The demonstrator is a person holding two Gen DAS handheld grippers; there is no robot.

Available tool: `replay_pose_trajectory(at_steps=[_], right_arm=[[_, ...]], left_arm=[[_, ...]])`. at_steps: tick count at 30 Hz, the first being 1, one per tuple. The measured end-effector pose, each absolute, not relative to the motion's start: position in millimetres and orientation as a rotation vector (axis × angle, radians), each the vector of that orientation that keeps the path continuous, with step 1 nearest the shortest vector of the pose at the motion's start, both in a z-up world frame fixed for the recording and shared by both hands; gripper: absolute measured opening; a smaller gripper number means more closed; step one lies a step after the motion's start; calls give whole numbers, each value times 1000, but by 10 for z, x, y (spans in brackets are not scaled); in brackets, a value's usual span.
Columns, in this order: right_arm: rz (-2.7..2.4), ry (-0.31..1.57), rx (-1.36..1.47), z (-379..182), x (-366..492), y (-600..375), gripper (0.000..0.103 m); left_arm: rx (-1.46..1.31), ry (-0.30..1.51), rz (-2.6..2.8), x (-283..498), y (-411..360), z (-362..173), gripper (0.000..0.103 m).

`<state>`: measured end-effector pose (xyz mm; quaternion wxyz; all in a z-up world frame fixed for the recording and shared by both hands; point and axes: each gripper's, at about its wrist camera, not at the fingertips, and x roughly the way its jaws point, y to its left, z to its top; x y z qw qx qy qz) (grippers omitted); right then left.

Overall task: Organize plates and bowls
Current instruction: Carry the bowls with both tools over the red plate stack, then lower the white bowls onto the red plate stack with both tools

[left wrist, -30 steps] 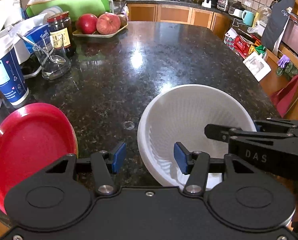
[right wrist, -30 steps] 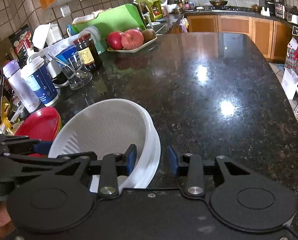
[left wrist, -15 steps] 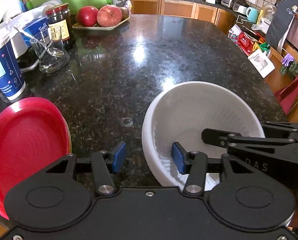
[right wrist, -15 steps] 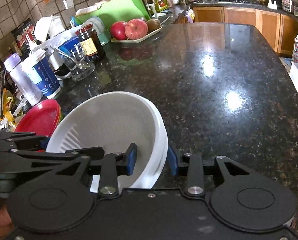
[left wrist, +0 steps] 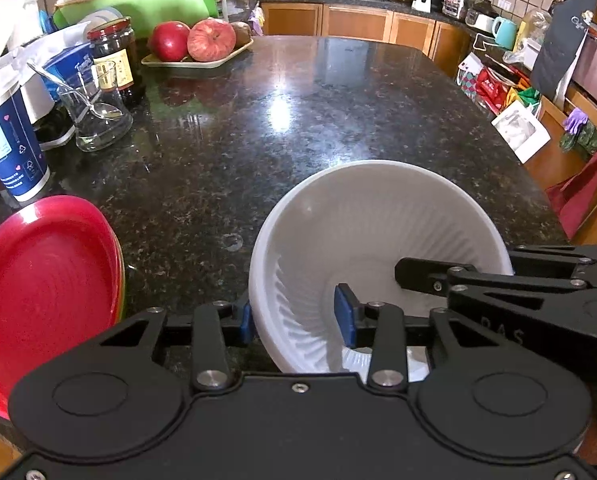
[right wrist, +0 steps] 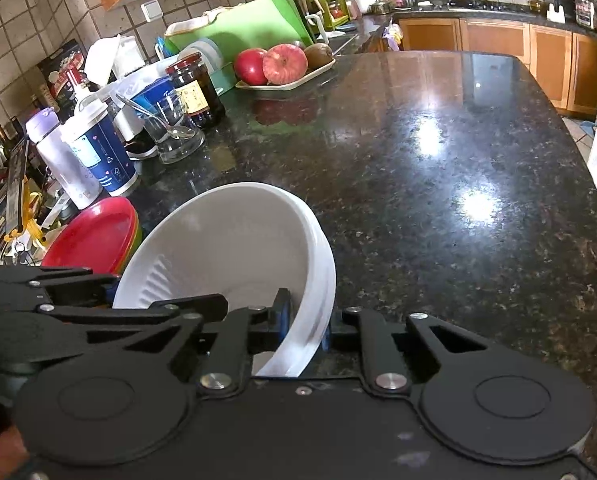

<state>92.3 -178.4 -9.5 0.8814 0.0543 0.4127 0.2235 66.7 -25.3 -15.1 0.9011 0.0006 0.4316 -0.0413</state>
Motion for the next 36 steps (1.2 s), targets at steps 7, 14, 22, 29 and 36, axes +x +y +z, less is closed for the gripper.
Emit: replay_pose_trajectory(at_steps=[7, 14, 22, 29, 36], right_arm=[[468, 871, 115, -131, 945, -1791, 17], [474, 884, 130, -147, 943, -1826, 17], [474, 885, 118, -150, 955, -1813, 17], [476, 882, 132, -115, 940, -1846, 17], [518, 817, 124, 82, 817, -1761, 18]], left_arm=[[-21, 887, -89, 619, -220, -122, 47], [-37, 905, -96, 635, -184, -156, 47], [-74, 931, -116, 740, -221, -185, 29], [-67, 928, -103, 717, -263, -144, 29], [-47, 870, -58, 539, -227, 56, 29]])
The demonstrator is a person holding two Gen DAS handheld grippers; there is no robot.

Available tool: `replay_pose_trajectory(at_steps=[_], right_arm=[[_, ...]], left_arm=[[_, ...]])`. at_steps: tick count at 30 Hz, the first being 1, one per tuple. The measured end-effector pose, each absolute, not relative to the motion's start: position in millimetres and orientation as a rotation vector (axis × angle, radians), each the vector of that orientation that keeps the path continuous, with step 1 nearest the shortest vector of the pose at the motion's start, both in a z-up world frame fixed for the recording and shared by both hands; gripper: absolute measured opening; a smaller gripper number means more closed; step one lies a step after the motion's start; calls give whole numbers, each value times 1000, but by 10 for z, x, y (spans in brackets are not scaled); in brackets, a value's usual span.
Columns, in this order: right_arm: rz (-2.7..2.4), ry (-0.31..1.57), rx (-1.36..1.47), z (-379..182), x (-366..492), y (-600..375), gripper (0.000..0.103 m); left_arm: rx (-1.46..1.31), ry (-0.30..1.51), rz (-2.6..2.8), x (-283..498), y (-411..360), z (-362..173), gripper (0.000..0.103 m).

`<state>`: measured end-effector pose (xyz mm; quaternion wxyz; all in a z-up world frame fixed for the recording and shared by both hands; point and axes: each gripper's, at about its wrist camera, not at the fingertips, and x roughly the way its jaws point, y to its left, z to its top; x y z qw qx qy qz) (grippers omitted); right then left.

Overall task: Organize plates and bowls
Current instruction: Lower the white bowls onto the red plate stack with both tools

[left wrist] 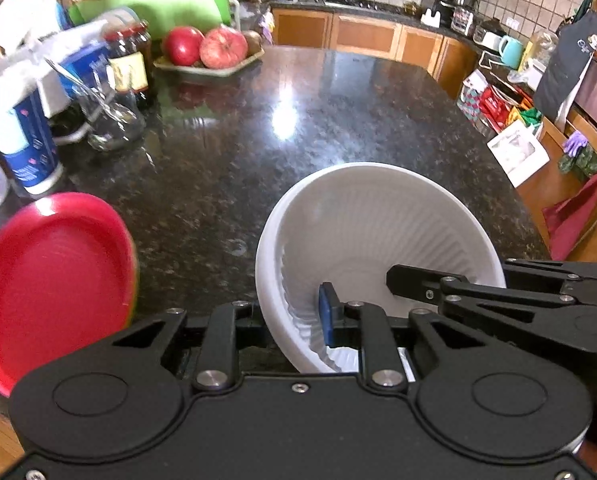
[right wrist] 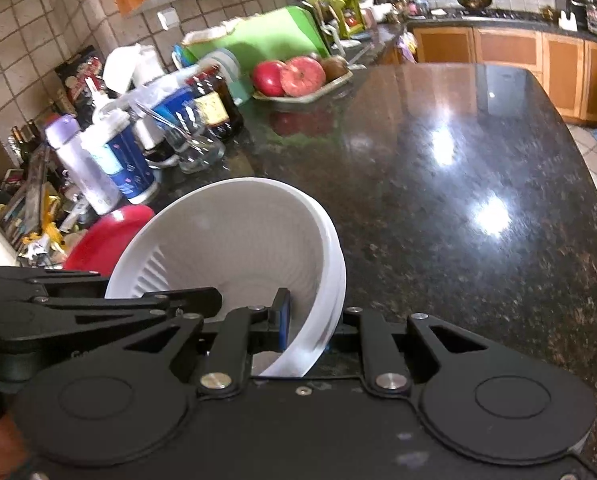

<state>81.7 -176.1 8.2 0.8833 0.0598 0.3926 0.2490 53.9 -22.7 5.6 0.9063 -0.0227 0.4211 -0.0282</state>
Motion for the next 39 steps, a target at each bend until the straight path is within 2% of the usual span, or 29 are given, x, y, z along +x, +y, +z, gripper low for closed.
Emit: replay_pose_trajectory(at_steps=[7, 18, 29, 39], right_arm=[[541, 761, 104, 289, 654, -1458, 18], [523, 742, 102, 394, 436, -531, 18], [436, 783, 105, 273, 345, 423, 18], [323, 828, 92, 180, 395, 698, 18]], left_arm=[[-47, 825, -49, 364, 40, 235, 29], [-32, 814, -79, 190, 862, 350, 29], [-15, 852, -142, 150, 1639, 233, 29], [-29, 906, -242, 322, 1983, 92, 29]])
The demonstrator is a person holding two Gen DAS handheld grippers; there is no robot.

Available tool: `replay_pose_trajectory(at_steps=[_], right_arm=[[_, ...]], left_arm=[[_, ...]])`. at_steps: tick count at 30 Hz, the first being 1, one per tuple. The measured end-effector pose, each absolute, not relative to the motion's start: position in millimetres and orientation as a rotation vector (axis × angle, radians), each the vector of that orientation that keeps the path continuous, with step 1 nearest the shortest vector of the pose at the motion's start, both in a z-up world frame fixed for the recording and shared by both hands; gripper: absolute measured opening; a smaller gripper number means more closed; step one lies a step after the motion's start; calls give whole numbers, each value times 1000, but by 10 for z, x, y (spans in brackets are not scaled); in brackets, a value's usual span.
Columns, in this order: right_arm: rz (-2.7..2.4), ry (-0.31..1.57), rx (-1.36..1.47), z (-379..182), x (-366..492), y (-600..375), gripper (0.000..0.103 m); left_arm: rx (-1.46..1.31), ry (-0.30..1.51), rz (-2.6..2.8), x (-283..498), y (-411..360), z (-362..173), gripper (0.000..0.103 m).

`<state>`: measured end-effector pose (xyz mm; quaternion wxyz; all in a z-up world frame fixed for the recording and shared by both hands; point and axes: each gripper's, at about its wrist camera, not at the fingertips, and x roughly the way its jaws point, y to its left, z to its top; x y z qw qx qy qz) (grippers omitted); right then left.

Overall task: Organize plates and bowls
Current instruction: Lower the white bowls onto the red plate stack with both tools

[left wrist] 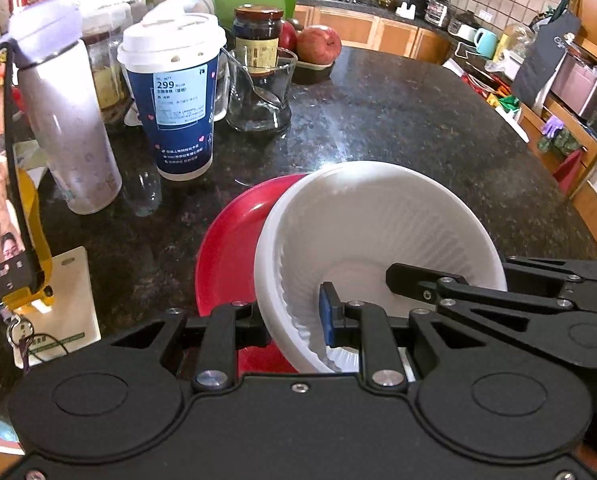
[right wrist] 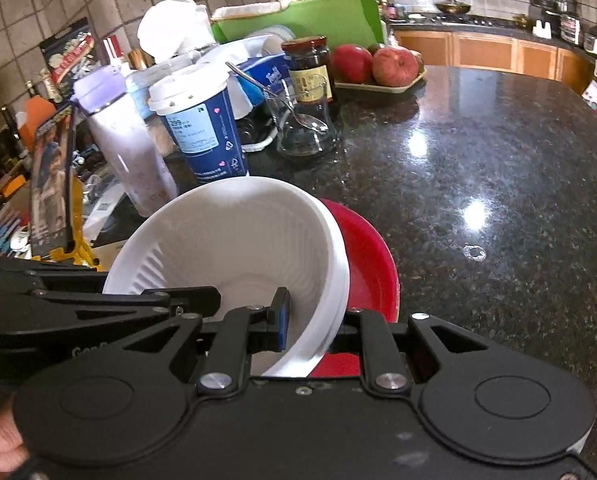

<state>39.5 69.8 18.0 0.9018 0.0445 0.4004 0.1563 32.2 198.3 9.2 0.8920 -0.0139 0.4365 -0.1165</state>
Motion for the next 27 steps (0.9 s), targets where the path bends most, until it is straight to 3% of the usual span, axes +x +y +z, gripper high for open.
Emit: replay_pose_trajectory(at_steps=[17, 21, 27], right_arm=[[292, 855, 125, 109, 506, 727, 21], [286, 824, 118, 124, 468, 717, 32], [259, 777, 128, 197, 446, 672, 39]], left_arm=[[-39, 936, -269, 492, 2085, 17, 30], [-27, 931, -255, 481, 2085, 21, 37], [-34, 902, -238, 469, 2137, 77, 50]])
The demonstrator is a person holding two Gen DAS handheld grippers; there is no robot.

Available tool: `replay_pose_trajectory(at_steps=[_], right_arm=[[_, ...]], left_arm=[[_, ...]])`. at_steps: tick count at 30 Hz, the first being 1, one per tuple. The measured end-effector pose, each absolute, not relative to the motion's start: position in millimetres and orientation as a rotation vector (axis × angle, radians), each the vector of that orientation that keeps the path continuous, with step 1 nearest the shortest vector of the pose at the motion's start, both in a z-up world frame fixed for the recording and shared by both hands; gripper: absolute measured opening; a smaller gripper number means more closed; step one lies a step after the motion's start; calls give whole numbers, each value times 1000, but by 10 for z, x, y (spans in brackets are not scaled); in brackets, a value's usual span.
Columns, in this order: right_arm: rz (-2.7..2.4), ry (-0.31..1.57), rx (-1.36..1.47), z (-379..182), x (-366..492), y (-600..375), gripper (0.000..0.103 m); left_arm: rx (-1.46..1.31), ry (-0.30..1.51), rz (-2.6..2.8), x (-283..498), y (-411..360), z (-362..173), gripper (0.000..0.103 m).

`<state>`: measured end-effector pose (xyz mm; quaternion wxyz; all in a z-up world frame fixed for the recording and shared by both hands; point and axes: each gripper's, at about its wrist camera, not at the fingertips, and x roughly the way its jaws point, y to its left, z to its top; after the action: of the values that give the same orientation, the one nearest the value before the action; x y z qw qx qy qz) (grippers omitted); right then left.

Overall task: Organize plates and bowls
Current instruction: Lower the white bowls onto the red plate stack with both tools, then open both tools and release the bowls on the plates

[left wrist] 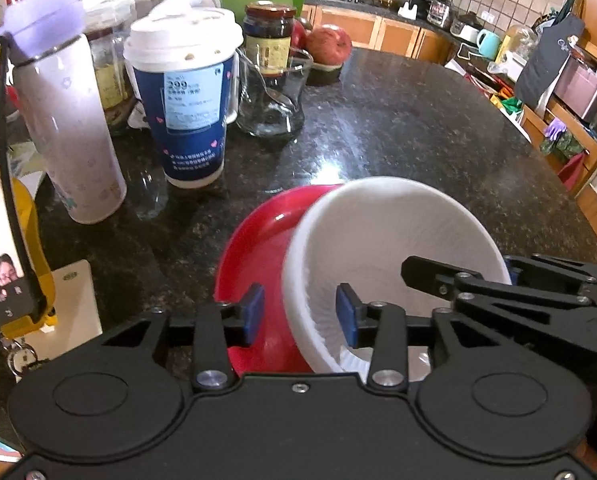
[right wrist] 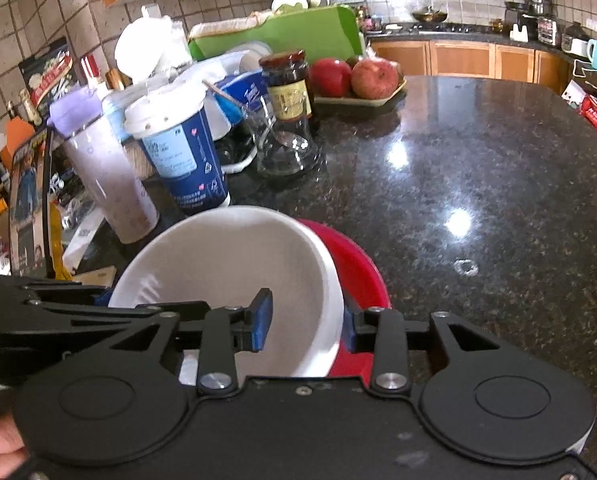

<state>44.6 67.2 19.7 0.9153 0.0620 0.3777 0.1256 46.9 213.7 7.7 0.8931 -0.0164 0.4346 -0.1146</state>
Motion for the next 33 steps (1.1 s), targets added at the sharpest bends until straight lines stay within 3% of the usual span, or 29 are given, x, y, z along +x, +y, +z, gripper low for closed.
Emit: replay_pose_trajectory(at_steps=[6, 33], right_arm=[[231, 731, 124, 291, 388, 645, 43], [110, 532, 125, 598, -251, 590, 45]], left_arm=[[-18, 865, -230, 419, 2160, 151, 55], [46, 774, -111, 137, 2144, 338, 57]])
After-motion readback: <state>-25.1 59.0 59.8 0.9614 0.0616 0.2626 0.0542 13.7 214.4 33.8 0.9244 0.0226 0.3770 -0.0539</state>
